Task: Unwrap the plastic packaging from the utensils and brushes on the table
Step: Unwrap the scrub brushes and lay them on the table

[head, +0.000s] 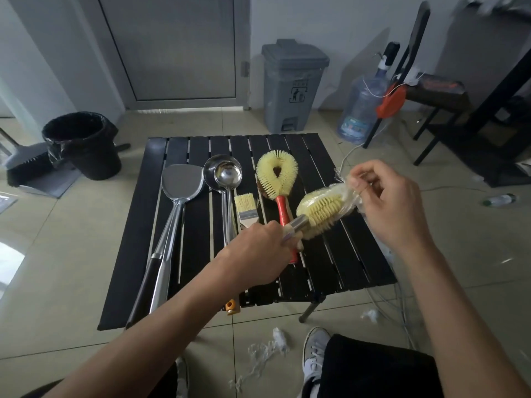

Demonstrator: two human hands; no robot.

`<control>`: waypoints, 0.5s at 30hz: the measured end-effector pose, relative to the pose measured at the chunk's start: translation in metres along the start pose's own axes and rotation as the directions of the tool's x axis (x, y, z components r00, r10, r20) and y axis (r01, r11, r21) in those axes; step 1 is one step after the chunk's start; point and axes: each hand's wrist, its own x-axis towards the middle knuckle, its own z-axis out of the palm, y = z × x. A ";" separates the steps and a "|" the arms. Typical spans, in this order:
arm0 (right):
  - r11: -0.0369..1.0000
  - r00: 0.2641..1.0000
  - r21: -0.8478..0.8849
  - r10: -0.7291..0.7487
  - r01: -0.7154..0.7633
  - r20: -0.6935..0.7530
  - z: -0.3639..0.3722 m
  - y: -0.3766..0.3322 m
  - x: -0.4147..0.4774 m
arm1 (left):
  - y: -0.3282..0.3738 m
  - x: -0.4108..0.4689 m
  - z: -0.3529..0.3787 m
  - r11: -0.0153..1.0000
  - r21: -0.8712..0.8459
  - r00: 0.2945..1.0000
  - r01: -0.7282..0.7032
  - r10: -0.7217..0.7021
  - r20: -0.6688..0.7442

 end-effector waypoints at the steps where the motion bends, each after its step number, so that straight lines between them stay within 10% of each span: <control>1: 1.000 0.998 0.022 -0.024 0.022 0.062 -0.002 0.000 -0.001 | -0.002 0.000 0.001 1.000 0.026 1.000 0.002 -0.002 0.004; 15: 0.986 0.935 -0.119 -0.072 0.120 0.348 -0.008 -0.008 -0.012 | 0.002 -0.004 0.000 0.975 0.219 0.996 0.034 -0.014 -0.088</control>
